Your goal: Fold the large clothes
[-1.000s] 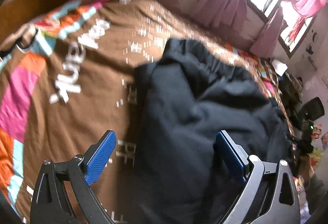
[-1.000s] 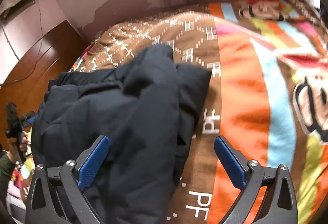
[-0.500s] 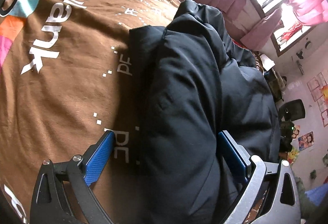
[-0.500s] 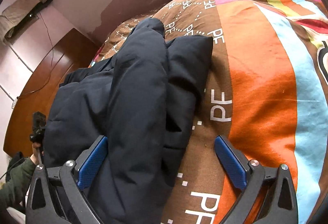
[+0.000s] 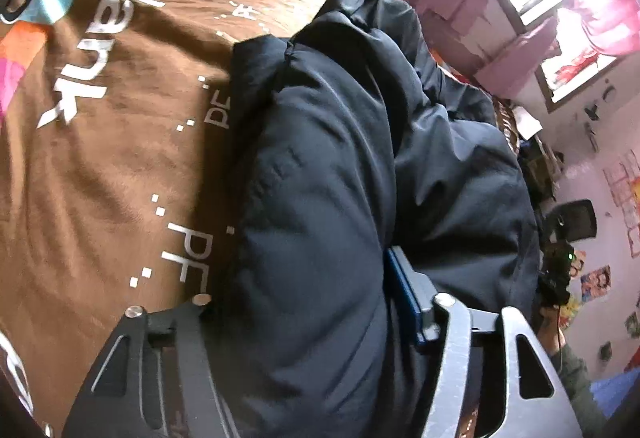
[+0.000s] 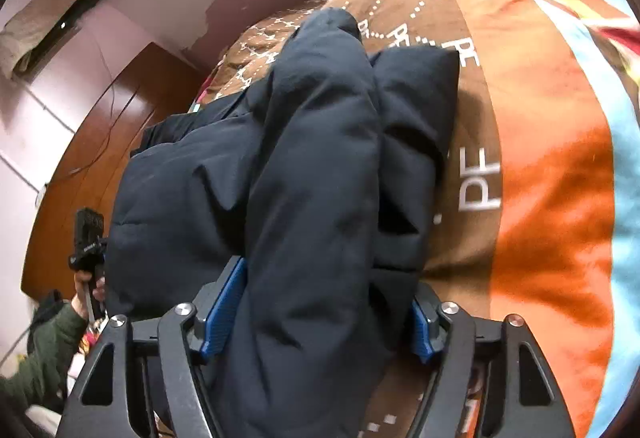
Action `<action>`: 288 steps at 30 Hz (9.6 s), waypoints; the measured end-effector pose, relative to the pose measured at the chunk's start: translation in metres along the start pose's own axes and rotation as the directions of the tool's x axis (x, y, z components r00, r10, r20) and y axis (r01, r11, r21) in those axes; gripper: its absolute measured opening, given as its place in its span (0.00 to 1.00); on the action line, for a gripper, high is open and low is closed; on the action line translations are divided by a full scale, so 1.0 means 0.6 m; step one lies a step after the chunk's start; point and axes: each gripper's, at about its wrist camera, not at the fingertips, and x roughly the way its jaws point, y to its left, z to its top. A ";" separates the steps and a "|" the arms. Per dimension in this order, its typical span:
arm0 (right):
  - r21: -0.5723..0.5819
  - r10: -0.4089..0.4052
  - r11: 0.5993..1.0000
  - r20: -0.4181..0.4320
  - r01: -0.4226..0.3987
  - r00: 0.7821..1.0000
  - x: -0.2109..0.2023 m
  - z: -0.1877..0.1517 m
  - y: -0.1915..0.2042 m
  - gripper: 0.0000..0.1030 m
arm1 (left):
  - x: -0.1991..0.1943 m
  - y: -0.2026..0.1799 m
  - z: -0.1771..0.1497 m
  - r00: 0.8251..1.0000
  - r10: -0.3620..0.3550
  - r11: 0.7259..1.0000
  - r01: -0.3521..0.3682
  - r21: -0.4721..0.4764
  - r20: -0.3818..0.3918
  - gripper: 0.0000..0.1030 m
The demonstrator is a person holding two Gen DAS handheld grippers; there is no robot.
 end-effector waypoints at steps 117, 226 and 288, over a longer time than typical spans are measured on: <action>-0.454 0.023 0.844 0.561 0.284 0.827 -0.167 -0.317 0.645 1.00 | -0.427 -0.327 -0.418 0.620 0.312 0.842 -0.531 0.093 0.720 0.98; -0.450 -0.116 0.827 0.449 0.337 0.886 -0.041 -0.397 0.597 1.00 | -0.353 -0.252 -0.502 0.609 0.364 0.812 -0.578 0.079 0.705 0.98; -0.452 -0.123 0.824 0.444 0.340 0.888 -0.035 -0.398 0.595 1.00 | -0.339 -0.234 -0.499 0.632 0.406 0.802 -0.592 0.074 0.661 0.98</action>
